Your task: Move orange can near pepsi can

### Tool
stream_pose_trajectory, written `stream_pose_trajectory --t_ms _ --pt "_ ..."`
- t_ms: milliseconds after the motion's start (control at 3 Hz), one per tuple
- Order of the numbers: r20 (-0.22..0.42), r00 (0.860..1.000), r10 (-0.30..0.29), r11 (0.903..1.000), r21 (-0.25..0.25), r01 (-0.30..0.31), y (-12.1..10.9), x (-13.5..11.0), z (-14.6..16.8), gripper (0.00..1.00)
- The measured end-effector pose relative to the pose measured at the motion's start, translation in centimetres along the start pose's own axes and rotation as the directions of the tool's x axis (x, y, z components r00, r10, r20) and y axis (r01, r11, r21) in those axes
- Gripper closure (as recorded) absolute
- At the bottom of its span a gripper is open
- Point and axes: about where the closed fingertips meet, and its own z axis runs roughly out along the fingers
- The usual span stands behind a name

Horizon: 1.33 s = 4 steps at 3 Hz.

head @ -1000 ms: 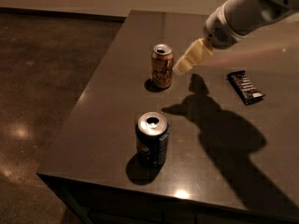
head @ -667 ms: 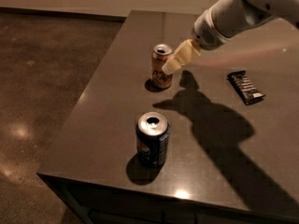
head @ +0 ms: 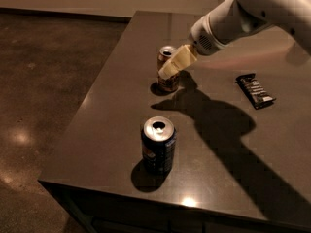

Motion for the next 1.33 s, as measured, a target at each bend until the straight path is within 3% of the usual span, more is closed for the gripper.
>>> stream_pose_trajectory --t_ms 333,1000,1333 --pt "0.026 1.0 -0.018 0.9992 -0.035 0.019 0.6 -0.4 0.8 0.16" --pt "0.066 0.997 -0.038 0.9948 -0.092 0.044 1.1 -0.7 1.4 0.62" --pt "0.101 0.993 -0.068 0.9862 -0.144 0.082 1.1 -0.7 0.1 0.85"
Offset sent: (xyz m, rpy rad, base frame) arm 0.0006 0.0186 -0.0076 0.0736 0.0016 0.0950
